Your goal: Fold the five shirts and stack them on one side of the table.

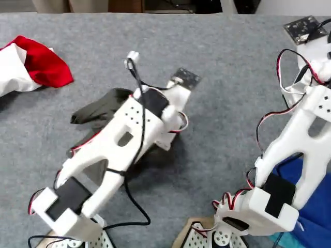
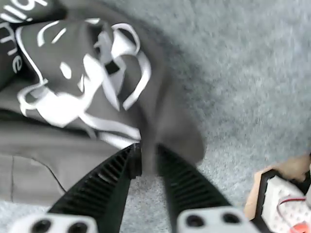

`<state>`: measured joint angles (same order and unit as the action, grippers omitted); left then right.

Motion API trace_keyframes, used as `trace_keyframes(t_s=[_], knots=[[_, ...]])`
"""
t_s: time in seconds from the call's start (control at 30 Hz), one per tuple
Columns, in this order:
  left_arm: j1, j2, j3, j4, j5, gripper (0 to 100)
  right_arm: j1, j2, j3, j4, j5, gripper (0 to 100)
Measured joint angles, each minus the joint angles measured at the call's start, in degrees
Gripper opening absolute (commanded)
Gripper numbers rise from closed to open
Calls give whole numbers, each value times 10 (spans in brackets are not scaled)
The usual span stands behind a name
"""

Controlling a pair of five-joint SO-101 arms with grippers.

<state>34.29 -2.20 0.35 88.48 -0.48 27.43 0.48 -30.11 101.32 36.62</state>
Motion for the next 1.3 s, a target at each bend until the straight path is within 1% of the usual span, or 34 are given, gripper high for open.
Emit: trace_keyframes(t_s=[0.1,0.13,0.2,0.27,0.33,0.43,0.57,0.7,0.77,0.87,0.97,1.07,1.2,1.23,1.3], knots=[[-42,-27,-4,31,56,288,-6,0,-12,0,0,238],[-58,-35,-13,43,74,288,-16,0,-12,0,0,239],[-92,-51,-38,66,87,287,-41,0,-12,0,1,239],[-136,-67,-69,87,91,281,-83,-4,-12,0,4,241],[-193,-90,-102,104,89,282,-140,-11,-3,0,4,242],[-310,-135,-120,113,66,282,-245,-15,28,0,-9,242],[-498,-177,-118,114,13,282,-389,-15,65,0,-45,242],[-675,-186,-72,105,-40,282,-512,13,67,0,-70,242],[-746,-186,-35,91,-60,282,-561,38,68,0,-75,242],[-827,-186,25,65,-81,282,-627,82,69,0,-76,242],[-872,-186,66,55,-92,282,-680,132,69,0,-76,240],[-893,-186,91,53,-97,282,-724,185,69,-9,-76,239],[-907,-188,96,53,-98,281,-738,260,63,-26,-76,233],[-907,-188,96,53,-98,281,-737,281,55,-30,-76,215],[-907,-188,96,53,-98,281,-730,323,29,-32,-76,141]])
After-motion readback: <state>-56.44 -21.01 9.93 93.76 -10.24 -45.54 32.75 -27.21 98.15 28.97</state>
